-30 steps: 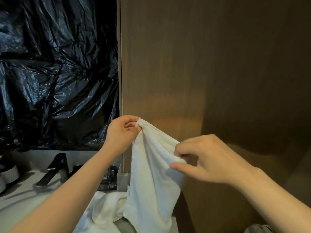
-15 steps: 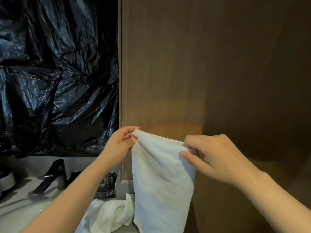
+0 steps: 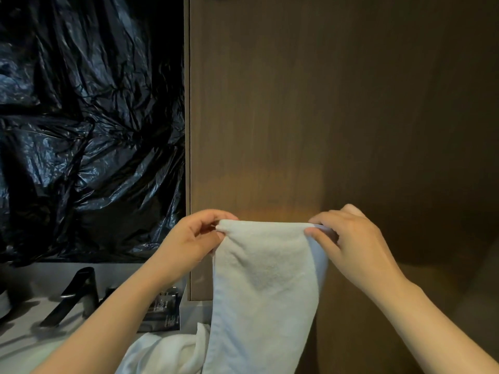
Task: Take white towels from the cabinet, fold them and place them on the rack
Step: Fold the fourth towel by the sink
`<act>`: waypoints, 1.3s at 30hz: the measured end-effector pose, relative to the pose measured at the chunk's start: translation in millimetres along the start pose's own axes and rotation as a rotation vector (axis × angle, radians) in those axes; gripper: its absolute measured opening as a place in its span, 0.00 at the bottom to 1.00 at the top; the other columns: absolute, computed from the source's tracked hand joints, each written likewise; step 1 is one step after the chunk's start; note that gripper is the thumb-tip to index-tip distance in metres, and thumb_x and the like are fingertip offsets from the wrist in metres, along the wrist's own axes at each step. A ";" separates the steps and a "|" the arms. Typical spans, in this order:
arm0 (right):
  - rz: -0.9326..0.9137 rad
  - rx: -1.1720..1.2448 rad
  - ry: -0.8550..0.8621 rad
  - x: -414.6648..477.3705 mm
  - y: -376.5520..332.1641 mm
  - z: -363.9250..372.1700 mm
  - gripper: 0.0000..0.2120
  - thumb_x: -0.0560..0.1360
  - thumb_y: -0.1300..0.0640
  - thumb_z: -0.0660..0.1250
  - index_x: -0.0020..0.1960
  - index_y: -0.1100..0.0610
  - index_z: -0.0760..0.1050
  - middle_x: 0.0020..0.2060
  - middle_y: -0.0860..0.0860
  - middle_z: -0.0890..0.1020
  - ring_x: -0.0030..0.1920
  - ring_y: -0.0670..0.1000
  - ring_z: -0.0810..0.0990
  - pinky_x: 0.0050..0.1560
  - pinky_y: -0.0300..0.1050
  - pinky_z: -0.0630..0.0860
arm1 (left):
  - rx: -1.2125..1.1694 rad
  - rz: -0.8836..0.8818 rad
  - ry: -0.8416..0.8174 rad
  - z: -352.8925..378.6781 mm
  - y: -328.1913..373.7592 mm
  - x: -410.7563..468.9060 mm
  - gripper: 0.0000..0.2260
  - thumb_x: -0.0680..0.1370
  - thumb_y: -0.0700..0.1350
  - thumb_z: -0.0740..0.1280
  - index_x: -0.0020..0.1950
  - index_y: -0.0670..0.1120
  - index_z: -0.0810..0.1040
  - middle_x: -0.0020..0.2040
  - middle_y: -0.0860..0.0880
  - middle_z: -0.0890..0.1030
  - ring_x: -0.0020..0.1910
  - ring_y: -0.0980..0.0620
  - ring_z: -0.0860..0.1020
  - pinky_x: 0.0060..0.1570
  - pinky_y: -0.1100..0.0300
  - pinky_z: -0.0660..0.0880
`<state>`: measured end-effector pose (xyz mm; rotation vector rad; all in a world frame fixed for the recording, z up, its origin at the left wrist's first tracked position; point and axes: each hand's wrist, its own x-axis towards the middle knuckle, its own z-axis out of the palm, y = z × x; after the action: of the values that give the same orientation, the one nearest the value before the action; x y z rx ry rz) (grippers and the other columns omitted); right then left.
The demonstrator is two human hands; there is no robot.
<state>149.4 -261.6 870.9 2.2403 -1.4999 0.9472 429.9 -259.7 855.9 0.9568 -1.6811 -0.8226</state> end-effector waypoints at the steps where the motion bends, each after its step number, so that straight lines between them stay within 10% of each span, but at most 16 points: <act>1: 0.003 0.018 0.018 -0.7 -0.7 0.2 0.09 0.76 0.47 0.67 0.52 0.49 0.81 0.45 0.42 0.80 0.47 0.42 0.73 0.45 0.29 0.65 | 0.020 0.007 0.010 -2.0 0.7 -0.6 0.14 0.78 0.32 0.64 0.54 0.48 0.82 0.49 0.50 0.84 0.47 0.47 0.81 0.46 0.55 0.80; 23: 0.071 -0.002 -0.065 -26.6 -34.4 16.0 0.19 0.75 0.30 0.49 0.44 0.43 0.69 0.48 0.40 0.68 0.51 0.41 0.66 0.43 0.28 0.63 | -0.234 -0.033 0.224 1.3 10.8 -35.9 0.12 0.75 0.34 0.69 0.56 0.44 0.74 0.41 0.40 0.83 0.35 0.50 0.80 0.35 0.62 0.77; 26: 0.050 0.038 -0.120 -26.9 -45.5 15.4 0.25 0.76 0.28 0.46 0.55 0.42 0.72 0.53 0.36 0.70 0.58 0.40 0.70 0.62 0.37 0.67 | -0.263 -0.008 0.261 9.1 16.2 -35.1 0.12 0.74 0.34 0.70 0.54 0.43 0.73 0.39 0.40 0.84 0.33 0.51 0.79 0.33 0.63 0.75; 28: 0.024 0.048 -0.149 -25.2 -54.0 11.9 0.30 0.74 0.26 0.42 0.65 0.39 0.70 0.60 0.35 0.72 0.67 0.41 0.69 0.75 0.46 0.52 | -0.248 0.000 0.263 12.9 19.8 -33.8 0.12 0.73 0.35 0.71 0.53 0.43 0.73 0.40 0.40 0.84 0.34 0.50 0.80 0.35 0.62 0.77; 32: 0.033 0.241 -0.197 -18.6 -72.6 11.2 0.34 0.71 0.25 0.43 0.73 0.37 0.60 0.67 0.31 0.65 0.70 0.37 0.61 0.70 0.41 0.58 | -0.239 0.034 0.253 20.2 28.2 -33.0 0.12 0.73 0.35 0.72 0.51 0.42 0.71 0.41 0.37 0.84 0.38 0.45 0.79 0.38 0.61 0.76; 35: 0.005 0.351 -0.099 -17.5 -84.6 15.5 0.22 0.76 0.34 0.45 0.57 0.42 0.72 0.50 0.33 0.73 0.53 0.36 0.73 0.49 0.27 0.67 | -0.230 0.062 0.275 21.4 33.4 -35.2 0.12 0.73 0.36 0.72 0.51 0.42 0.72 0.40 0.40 0.84 0.37 0.44 0.79 0.39 0.62 0.76; 39: -0.029 0.332 0.047 -17.3 -87.1 19.5 0.15 0.82 0.44 0.48 0.42 0.48 0.68 0.38 0.39 0.71 0.42 0.43 0.73 0.41 0.34 0.64 | -0.169 0.026 0.233 16.8 29.6 -44.6 0.17 0.69 0.46 0.76 0.54 0.47 0.74 0.42 0.44 0.85 0.43 0.40 0.83 0.47 0.55 0.79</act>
<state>230.6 -223.7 855.6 2.4335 -1.3685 1.3130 416.2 -205.3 858.0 0.8763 -1.3988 -0.7907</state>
